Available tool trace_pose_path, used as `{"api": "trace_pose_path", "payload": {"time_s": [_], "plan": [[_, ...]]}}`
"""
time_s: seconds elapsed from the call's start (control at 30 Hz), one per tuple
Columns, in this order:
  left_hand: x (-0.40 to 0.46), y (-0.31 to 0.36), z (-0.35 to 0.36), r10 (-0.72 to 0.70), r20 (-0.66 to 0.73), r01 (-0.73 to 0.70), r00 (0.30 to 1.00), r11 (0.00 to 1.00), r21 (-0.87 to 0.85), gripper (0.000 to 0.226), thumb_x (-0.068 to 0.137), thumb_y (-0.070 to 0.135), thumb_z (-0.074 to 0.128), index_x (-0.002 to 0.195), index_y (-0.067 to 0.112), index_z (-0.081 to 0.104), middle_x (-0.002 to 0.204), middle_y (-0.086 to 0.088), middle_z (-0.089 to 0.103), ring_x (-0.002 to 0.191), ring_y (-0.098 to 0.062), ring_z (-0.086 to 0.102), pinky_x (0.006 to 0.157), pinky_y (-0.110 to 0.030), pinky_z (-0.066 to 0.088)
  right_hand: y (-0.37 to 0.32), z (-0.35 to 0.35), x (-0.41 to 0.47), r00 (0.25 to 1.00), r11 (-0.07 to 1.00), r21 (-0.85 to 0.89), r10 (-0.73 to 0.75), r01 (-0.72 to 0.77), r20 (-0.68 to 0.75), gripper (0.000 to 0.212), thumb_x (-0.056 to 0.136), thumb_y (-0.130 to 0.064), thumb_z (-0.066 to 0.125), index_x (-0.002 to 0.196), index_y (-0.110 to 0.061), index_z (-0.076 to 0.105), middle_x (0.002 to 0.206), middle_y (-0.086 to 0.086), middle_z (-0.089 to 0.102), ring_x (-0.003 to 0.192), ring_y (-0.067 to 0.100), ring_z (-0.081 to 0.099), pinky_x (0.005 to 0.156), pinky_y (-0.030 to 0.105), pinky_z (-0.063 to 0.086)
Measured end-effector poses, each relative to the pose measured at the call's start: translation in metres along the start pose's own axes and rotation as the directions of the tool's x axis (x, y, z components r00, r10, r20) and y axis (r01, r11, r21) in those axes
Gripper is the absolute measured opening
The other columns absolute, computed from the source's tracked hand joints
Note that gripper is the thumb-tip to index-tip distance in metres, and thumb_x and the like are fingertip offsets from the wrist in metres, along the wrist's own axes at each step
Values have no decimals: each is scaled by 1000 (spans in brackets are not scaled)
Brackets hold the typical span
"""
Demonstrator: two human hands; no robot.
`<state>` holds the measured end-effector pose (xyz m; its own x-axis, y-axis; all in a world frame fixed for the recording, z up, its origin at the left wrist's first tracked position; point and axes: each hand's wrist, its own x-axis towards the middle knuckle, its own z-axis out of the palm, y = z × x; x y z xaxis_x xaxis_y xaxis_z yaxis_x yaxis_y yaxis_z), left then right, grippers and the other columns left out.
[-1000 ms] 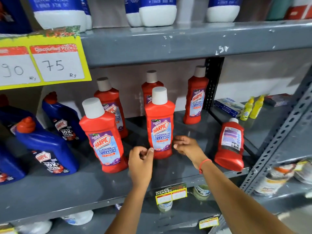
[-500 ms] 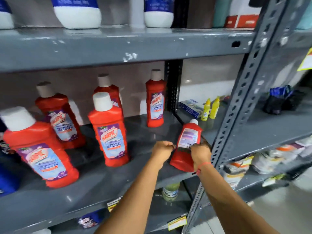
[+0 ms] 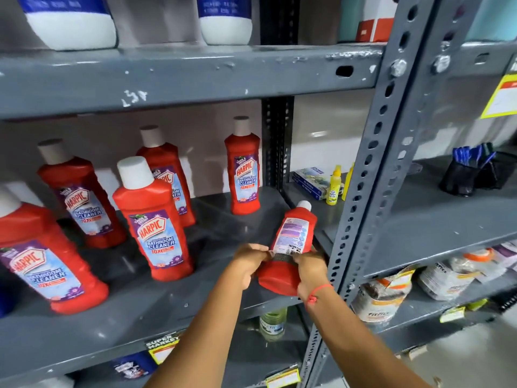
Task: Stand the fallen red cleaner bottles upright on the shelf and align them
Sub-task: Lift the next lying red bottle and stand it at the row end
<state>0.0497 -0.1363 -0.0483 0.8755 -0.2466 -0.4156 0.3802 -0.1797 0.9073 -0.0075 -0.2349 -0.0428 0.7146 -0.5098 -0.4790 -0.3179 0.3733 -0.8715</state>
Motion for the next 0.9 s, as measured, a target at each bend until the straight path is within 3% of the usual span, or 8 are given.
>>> {"api": "trace_pose_path", "payload": {"time_s": [0.1,0.17,0.23,0.3,0.43,0.6,0.73,0.9], "plan": [[-5,-9,-2,22,-60,-29,998,992,-123,32,80,-3,59,111,-6,55,99,-13,56,84,-20,53,65,-25,43,7,6,3,999,975,215,-47,48,-10,41,83,11,43,121,-4,49,123,26,56,89,28,52,89,47,45],[-11,-11,-6,63,-75,-77,995,975,-208,31,79,-8,56,110,-6,55,99,-13,59,81,-19,57,64,-22,46,11,10,2,995,962,259,-96,91,8,43,81,14,43,120,-4,50,119,23,58,86,27,55,83,44,47],[-15,-10,-13,150,-44,-156,988,955,-253,30,78,-13,52,107,-5,58,86,-8,68,64,-8,63,59,-16,52,12,11,1,987,946,293,-157,137,46,46,80,16,43,120,-4,50,115,18,59,84,28,57,77,39,49],[-18,-8,-21,236,21,-224,971,943,-247,34,77,-16,48,106,-1,59,79,-1,70,65,-6,64,59,-13,52,10,11,2,960,930,293,-261,221,104,51,76,20,43,120,-5,51,114,16,59,91,26,58,76,35,49],[-17,-3,-32,336,24,-322,942,919,-228,37,73,-16,53,105,3,58,82,-1,67,75,-12,63,65,-18,53,-6,16,8,854,897,71,-438,436,280,56,73,18,51,116,-17,50,116,7,58,103,18,55,86,30,48],[-7,0,-37,435,-88,-444,896,878,-178,41,70,-12,62,95,20,59,90,1,65,81,-11,59,75,-25,50,-34,29,19,763,769,-195,-501,609,408,55,70,15,58,110,-22,55,116,9,61,106,21,58,95,39,49],[4,2,-38,478,-146,-488,866,872,-39,42,71,-9,64,88,29,57,89,-1,64,75,-2,57,70,-19,50,-43,32,30,764,750,-255,-473,611,439,54,69,13,63,107,-24,54,114,6,63,98,17,60,90,38,51],[16,11,-43,551,-91,-534,830,830,161,43,72,-4,63,109,17,57,96,3,64,70,11,58,63,-3,47,-42,31,41,778,769,-243,-466,591,421,55,70,6,68,115,-17,48,107,-2,61,95,15,63,88,36,52]]}}
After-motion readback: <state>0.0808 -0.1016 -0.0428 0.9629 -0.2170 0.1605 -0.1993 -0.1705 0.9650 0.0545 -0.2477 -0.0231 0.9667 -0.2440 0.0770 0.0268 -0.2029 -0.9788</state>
